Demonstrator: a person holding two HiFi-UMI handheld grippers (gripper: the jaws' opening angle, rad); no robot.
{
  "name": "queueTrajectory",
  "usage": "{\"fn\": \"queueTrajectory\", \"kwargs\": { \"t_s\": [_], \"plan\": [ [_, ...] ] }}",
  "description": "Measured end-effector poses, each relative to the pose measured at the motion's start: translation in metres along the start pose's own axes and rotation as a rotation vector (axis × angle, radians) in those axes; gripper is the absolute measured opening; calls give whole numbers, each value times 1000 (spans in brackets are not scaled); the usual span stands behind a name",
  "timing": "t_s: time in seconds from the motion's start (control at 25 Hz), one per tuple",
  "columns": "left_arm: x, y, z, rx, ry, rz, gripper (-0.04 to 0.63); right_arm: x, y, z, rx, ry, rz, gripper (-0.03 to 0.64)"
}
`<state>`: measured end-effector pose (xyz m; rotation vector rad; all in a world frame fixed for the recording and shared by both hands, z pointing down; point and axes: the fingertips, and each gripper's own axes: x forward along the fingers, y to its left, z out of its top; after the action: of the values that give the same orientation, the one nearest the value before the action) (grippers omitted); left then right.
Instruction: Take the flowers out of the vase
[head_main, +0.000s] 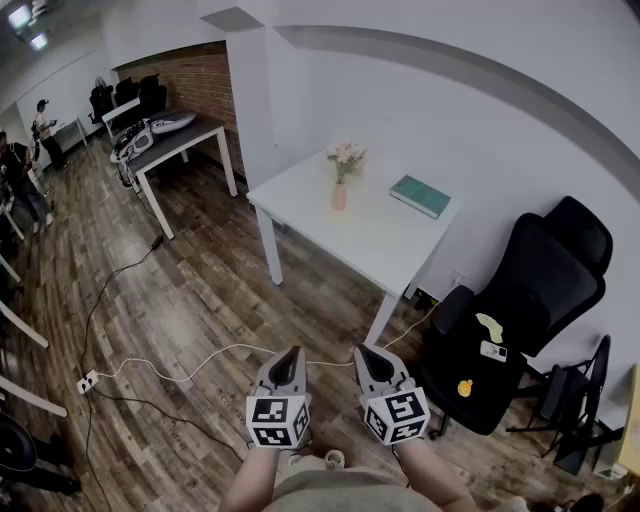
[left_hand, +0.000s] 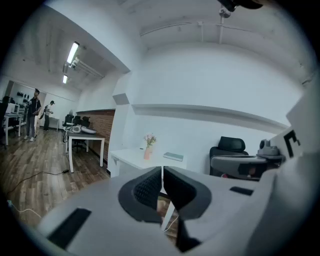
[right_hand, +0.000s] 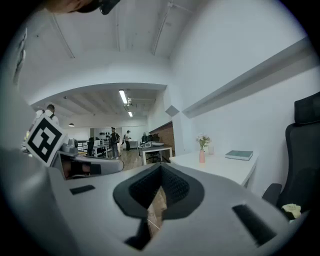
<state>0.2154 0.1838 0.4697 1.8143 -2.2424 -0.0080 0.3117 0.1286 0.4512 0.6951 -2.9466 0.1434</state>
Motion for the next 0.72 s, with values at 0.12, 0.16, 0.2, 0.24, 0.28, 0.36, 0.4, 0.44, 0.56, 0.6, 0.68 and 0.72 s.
{"fn": "queueTrajectory", "kwargs": {
  "t_s": [0.12,0.16,0.2,0.24,0.28,0.36,0.4,0.44,0.56,0.6,0.68,0.72],
  "plan": [
    [-8,-9,0,14,3,-10,14,-8,2,-1,4,-15,-1,-2],
    [-9,-11,-2,16,5,-12,14,-11,2,-2,7,-17,-2,-2],
    [-11,-14,-3,19,6,-14,14,-14,1,-3,10,-19,-4,-2],
    [-11,-15,-4,21,6,-14,14,-16,0,-3,13,-22,-5,-2],
    [-12,-17,-5,23,5,-14,14,-18,-1,-3,15,-25,-6,-2],
    [-13,-19,-5,23,5,-11,14,-21,-2,-2,16,-29,-6,-2],
    [-14,-20,-5,22,6,-10,14,-23,-3,-1,15,-31,-6,-2],
    [-14,-22,-6,22,6,-10,14,-25,-4,0,16,-32,-6,-2],
    [-15,-24,-4,19,2,-5,14,-27,-7,2,29,-35,4,-2],
    [-14,-24,-3,17,0,-3,14,-26,-7,2,39,-37,11,-2],
    [-13,-24,-4,16,-2,2,14,-25,-9,1,61,-43,23,0],
    [-12,-23,-5,17,-2,4,14,-24,-10,0,67,-46,25,0]
  ]
}}
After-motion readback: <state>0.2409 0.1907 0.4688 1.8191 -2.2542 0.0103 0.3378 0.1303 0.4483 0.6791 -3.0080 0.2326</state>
